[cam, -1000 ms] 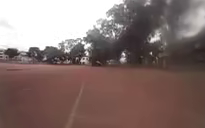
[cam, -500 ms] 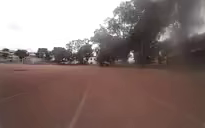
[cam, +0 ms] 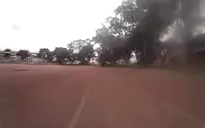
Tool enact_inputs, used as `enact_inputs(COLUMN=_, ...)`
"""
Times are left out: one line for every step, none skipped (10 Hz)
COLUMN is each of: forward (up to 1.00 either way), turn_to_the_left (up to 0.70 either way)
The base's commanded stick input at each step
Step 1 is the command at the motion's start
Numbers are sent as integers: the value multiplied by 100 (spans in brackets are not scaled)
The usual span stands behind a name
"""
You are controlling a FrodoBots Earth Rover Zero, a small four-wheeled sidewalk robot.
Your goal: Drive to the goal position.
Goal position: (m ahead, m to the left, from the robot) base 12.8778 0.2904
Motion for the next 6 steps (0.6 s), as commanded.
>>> enact_inputs(forward=100, turn_to_the_left=0)
enact_inputs(forward=100, turn_to_the_left=0)
enact_inputs(forward=100, turn_to_the_left=0)
enact_inputs(forward=100, turn_to_the_left=0)
enact_inputs(forward=100, turn_to_the_left=0)
enact_inputs(forward=100, turn_to_the_left=0)
